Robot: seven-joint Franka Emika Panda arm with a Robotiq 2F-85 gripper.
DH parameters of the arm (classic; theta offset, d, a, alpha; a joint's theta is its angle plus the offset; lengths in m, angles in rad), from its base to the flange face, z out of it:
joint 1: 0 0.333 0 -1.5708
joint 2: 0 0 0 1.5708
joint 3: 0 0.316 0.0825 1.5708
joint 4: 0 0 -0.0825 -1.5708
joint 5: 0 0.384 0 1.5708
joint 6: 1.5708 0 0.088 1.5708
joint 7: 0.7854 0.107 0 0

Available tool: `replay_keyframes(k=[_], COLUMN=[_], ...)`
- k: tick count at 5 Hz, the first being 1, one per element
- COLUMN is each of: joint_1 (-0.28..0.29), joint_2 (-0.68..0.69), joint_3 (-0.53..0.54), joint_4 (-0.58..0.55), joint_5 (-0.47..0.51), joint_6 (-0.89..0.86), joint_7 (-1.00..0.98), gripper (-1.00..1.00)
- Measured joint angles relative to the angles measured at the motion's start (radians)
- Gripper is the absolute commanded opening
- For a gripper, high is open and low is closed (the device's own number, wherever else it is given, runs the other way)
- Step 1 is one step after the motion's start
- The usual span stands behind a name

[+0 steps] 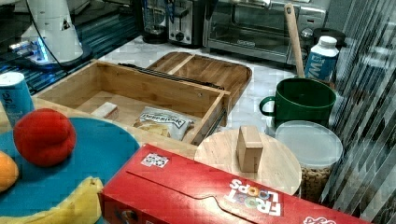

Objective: Close the drawer.

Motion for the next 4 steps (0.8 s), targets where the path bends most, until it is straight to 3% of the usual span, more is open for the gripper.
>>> replay_keyframes(k=[2,4], joint_1=[0.025,0.053], joint_2=[-0.024,-0.011], joint_3=[0.051,0.088], joint_4=[-0.121,-0.234], joint_5=[0.001,0.028], joint_6=[0.096,0.241], joint_7=[-0.092,-0.324], gripper=[-1.0,-1.0])
